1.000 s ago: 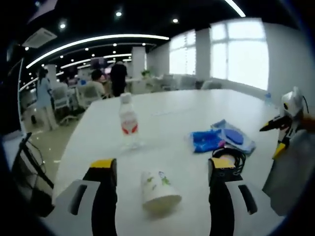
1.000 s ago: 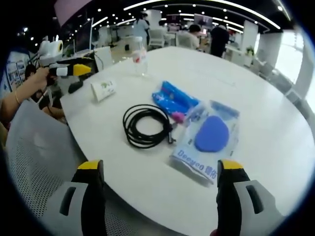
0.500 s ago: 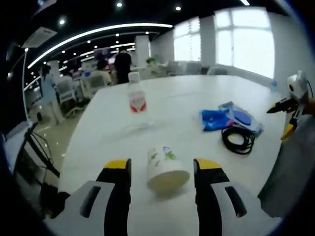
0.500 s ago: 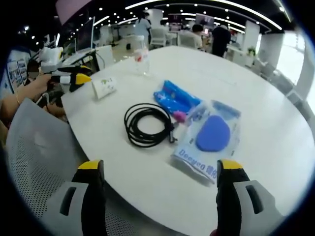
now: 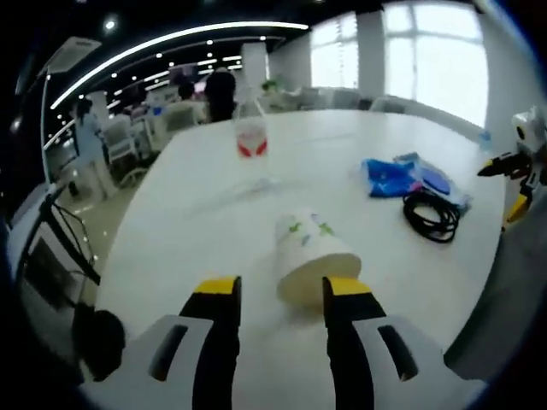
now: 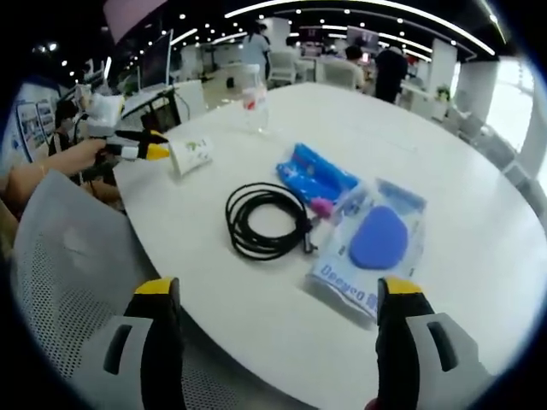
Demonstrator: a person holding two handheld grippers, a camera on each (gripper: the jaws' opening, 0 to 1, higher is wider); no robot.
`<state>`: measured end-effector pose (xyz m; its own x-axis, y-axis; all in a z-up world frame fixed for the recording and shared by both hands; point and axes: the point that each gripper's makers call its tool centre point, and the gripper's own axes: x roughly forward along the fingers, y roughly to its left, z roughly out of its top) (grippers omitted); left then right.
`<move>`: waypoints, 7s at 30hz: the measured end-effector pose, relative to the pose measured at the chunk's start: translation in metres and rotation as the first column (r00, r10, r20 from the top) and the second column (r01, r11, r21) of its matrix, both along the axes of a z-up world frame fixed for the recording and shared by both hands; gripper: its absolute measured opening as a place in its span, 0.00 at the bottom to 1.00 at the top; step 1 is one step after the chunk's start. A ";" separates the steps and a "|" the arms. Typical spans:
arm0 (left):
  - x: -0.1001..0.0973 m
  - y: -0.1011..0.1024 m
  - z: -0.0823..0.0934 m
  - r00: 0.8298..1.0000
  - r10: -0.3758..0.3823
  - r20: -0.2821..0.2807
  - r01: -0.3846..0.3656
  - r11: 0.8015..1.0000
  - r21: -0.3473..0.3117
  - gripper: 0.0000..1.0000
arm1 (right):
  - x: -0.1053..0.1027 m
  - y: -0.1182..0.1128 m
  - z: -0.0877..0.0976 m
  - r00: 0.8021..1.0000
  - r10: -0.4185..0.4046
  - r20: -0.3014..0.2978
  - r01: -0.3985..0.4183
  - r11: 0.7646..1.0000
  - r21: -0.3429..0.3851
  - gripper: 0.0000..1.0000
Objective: Arrange the tabletop items into an orderly group along one side of the table until the central work area is clear of visible clutter.
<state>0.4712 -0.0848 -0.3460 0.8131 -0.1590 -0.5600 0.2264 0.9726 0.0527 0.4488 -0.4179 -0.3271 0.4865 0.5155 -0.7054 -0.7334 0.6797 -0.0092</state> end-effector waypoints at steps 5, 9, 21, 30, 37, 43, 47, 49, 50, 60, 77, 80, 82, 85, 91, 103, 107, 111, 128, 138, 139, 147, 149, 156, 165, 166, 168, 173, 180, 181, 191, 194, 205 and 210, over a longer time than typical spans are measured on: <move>0.005 -0.003 -0.003 1.000 -0.015 -0.008 0.015 1.000 -0.002 0.29 | -0.001 0.002 0.000 0.999 0.027 0.021 -0.027 0.999 -0.023 0.94; 0.010 -0.004 -0.005 1.000 -0.023 -0.012 0.023 1.000 0.006 0.21 | -0.001 0.002 -0.001 0.999 0.031 0.024 -0.030 0.999 -0.033 0.94; 0.020 -0.006 -0.005 1.000 -0.010 -0.028 0.008 0.998 -0.070 0.00 | 0.000 -0.002 -0.002 1.000 0.015 0.016 -0.015 0.999 -0.037 0.94; 0.024 -0.032 0.016 0.995 -0.091 -0.048 0.088 0.993 -0.075 0.00 | 0.001 -0.003 -0.001 1.000 0.008 0.018 -0.008 0.999 -0.033 0.94; 0.028 -0.062 0.039 0.982 -0.183 -0.048 0.177 0.979 -0.103 0.00 | 0.001 -0.002 0.000 1.000 0.014 0.027 -0.014 0.999 -0.031 0.93; 0.022 -0.089 0.049 0.960 -0.274 -0.063 0.267 0.958 -0.105 0.00 | 0.002 -0.001 0.003 0.999 0.022 0.043 -0.021 0.999 -0.024 0.93; 0.018 -0.108 0.058 0.939 -0.339 -0.050 0.332 0.937 -0.110 0.00 | 0.004 0.001 0.005 0.997 0.032 0.065 -0.031 0.999 -0.021 0.94; 0.016 -0.115 0.061 0.931 -0.363 -0.049 0.356 0.928 -0.111 0.00 | 0.005 0.002 0.006 0.997 0.036 0.072 -0.035 0.999 -0.019 0.95; 0.015 -0.118 0.062 0.928 -0.371 -0.046 0.364 0.925 -0.110 0.00 | 0.005 0.002 0.006 0.996 0.039 0.078 -0.038 0.999 -0.018 0.95; 0.001 -0.150 0.072 0.877 -0.478 -0.052 0.468 0.873 -0.139 0.00 | 0.007 0.007 0.013 0.989 0.072 0.132 -0.071 0.997 -0.013 0.93; -0.022 -0.192 0.076 0.779 -0.622 -0.078 0.607 0.780 -0.154 0.00 | 0.006 0.020 0.025 0.958 0.169 0.230 -0.170 0.985 -0.017 0.85; -0.026 -0.198 0.077 0.761 -0.644 -0.081 0.627 0.762 -0.163 0.00 | 0.005 0.023 0.026 0.953 0.187 0.240 -0.188 0.982 -0.022 0.83; -0.027 -0.202 0.076 0.748 -0.658 -0.086 0.641 0.750 -0.164 0.00 | 0.005 0.024 0.027 0.948 0.201 0.248 -0.202 0.979 -0.024 0.80; -0.029 -0.206 0.075 0.734 -0.672 -0.096 0.652 0.738 -0.176 0.00 | 0.003 0.028 0.029 0.940 0.221 0.259 -0.224 0.974 -0.017 0.78; -0.033 -0.217 0.072 0.706 -0.699 -0.112 0.674 0.712 -0.197 0.00 | -0.003 0.035 0.032 0.917 0.275 0.288 -0.277 0.960 -0.034 0.73; -0.043 -0.232 0.074 0.660 -0.740 -0.128 0.712 0.671 -0.209 0.00 | -0.012 0.046 0.034 0.865 0.375 0.333 -0.369 0.926 -0.083 0.63; -0.044 -0.235 0.074 0.643 -0.753 -0.143 0.724 0.658 -0.207 0.00 | -0.018 0.053 0.037 0.838 0.417 0.352 -0.410 0.907 -0.099 0.61; -0.044 -0.241 0.075 0.629 -0.763 -0.151 0.733 0.646 -0.213 0.00 | -0.023 0.056 0.035 0.809 0.462 0.363 -0.443 0.886 -0.139 0.58; -0.034 -0.245 0.081 0.649 -0.750 -0.130 0.716 0.659 -0.230 0.01 | -0.027 0.058 0.034 0.792 0.500 0.351 -0.482 0.864 -0.145 0.41; -0.014 -0.232 0.089 0.744 -0.663 -0.085 0.631 0.738 -0.237 0.16 | -0.022 0.051 0.028 0.820 0.473 0.322 -0.450 0.881 -0.147 0.39; -0.011 -0.230 0.092 0.763 -0.642 -0.066 0.612 0.752 -0.243 0.17 | -0.021 0.049 0.028 0.826 0.464 0.319 -0.442 0.886 -0.144 0.39; 0.005 -0.219 0.109 0.839 -0.544 0.022 0.517 0.784 -0.343 0.33 | -0.011 0.039 0.030 0.874 0.377 0.306 -0.362 0.926 -0.107 0.39; 0.004 -0.219 0.110 0.838 -0.544 0.031 0.520 0.781 -0.345 0.41 | -0.007 0.036 0.030 0.890 0.346 0.297 -0.336 0.938 -0.086 0.39; 0.008 -0.221 0.114 0.858 -0.508 0.079 0.498 0.784 -0.369 0.59 | 0.000 0.029 0.036 0.917 0.266 0.298 -0.270 0.962 -0.031 0.39; 0.009 -0.232 0.113 0.869 -0.479 0.121 0.485 0.782 -0.392 0.86 | 0.009 0.028 0.050 0.942 0.154 0.297 -0.195 0.974 0.113 0.38; 0.009 -0.233 0.113 0.870 -0.478 0.126 0.486 0.781 -0.392 0.86 | 0.009 0.027 0.049 0.945 0.152 0.289 -0.190 0.976 0.106 0.38; 0.011 -0.234 0.116 0.874 -0.464 0.146 0.481 0.779 -0.403 0.89 | 0.010 0.027 0.049 0.945 0.147 0.291 -0.186 0.976 0.112 0.38; 0.009 -0.242 0.120 0.866 -0.471 0.167 0.495 0.764 -0.415 0.90 | 0.010 0.027 0.051 0.952 0.126 0.279 -0.172 0.974 0.147 0.38; 0.003 -0.260 0.121 0.857 -0.482 0.182 0.505 0.717 -0.481 0.87 | 0.011 0.028 0.059 0.967 0.077 0.244 -0.141 0.956 0.257 0.38; 0.002 -0.263 0.121 0.857 -0.483 0.178 0.504 0.714 -0.487 0.86 | 0.010 0.029 0.060 0.968 0.073 0.239 -0.138 0.953 0.269 0.38; -0.006 -0.277 0.117 0.846 -0.505 0.170 0.513 0.684 -0.519 0.73 | 0.005 0.034 0.066 0.978 0.058 0.201 -0.127 0.928 0.351 0.38; -0.008 -0.280 0.119 0.841 -0.509 0.183 0.522 0.673 -0.524 0.69 | 0.003 0.037 0.066 0.978 0.066 0.197 -0.135 0.924 0.359 0.38; -0.013 -0.283 0.128 0.820 -0.530 0.214 0.551 0.635 -0.541 0.44 | -0.002 0.043 0.066 0.972 0.103 0.212 -0.173 0.922 0.346 0.38; -0.016 -0.285 0.127 0.813 -0.543 0.210 0.560 0.631 -0.536 0.42 | -0.003 0.043 0.065 0.969 0.111 0.221 -0.181 0.928 0.327 0.38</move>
